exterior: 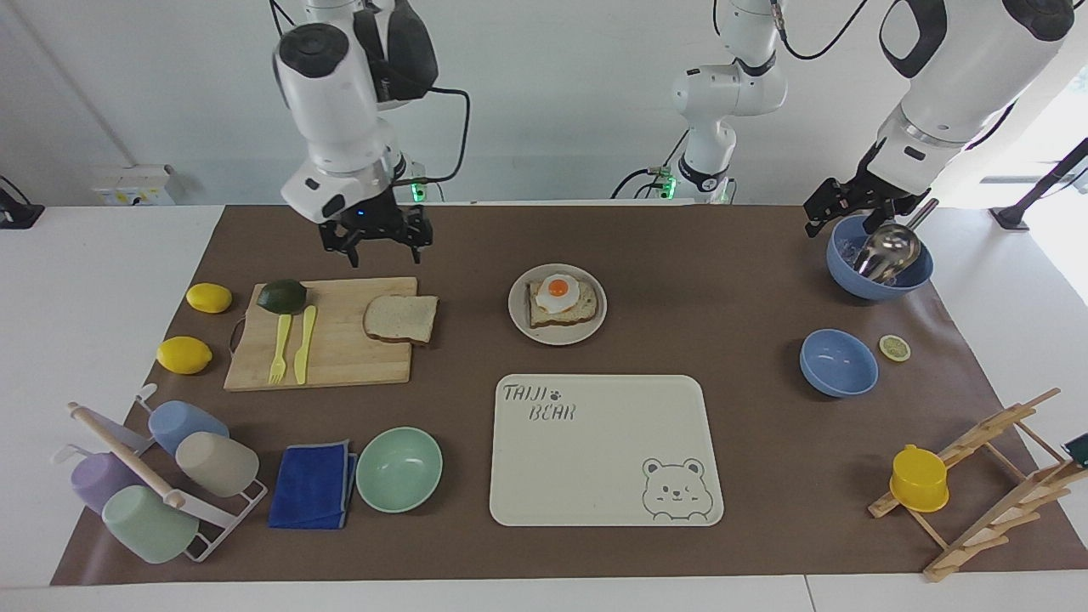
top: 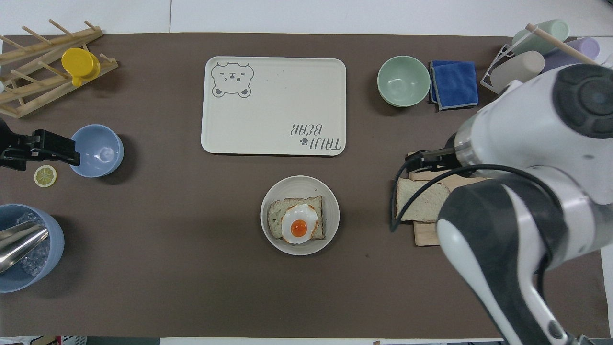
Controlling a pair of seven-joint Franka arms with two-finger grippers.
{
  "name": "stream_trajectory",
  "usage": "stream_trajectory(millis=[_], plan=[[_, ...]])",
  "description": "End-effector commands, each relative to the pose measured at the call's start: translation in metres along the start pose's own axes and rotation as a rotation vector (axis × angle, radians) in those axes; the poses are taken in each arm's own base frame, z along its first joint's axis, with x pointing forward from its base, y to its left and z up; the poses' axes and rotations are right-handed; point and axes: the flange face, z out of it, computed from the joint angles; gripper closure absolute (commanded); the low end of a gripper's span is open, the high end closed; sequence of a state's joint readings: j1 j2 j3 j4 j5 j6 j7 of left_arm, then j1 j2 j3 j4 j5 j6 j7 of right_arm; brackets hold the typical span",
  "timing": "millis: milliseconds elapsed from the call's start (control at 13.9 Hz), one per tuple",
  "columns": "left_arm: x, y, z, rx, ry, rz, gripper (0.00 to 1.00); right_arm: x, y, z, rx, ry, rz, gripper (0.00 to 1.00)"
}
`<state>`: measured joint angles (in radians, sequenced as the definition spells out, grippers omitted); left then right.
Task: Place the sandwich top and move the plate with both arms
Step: 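Reach the right gripper to the bread slice on the wooden board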
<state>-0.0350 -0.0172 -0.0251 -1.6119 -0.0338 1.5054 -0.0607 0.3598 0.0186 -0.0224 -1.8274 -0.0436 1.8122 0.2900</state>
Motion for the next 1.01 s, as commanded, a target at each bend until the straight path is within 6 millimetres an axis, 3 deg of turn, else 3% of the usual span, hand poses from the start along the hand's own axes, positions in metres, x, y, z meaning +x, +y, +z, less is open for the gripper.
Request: stream_trajectory(millis=[0,144,215,359,575,934], plan=[[-0.007,-0.003,-0.004,0.014,0.001,0.003,0.00,0.015,-0.037,0.065,-0.108,-0.018,-0.004,0.00],[-0.007,-0.003,-0.003,0.014,0.000,0.003,0.00,0.016,-0.058,0.108,-0.241,-0.025,0.059,0.00],[-0.007,-0.003,-0.003,0.014,0.000,0.003,0.00,0.014,-0.076,0.141,-0.322,-0.037,0.054,0.00],[-0.007,-0.003,-0.003,0.014,0.000,0.003,0.00,0.015,-0.081,0.184,-0.395,-0.069,0.098,0.00],[-0.007,-0.003,-0.003,0.014,0.000,0.003,0.00,0.003,-0.072,0.206,-0.457,-0.098,0.067,0.00],[-0.007,-0.003,-0.004,0.014,0.001,0.003,0.00,-0.016,-0.060,0.220,-0.530,-0.118,0.020,0.05]])
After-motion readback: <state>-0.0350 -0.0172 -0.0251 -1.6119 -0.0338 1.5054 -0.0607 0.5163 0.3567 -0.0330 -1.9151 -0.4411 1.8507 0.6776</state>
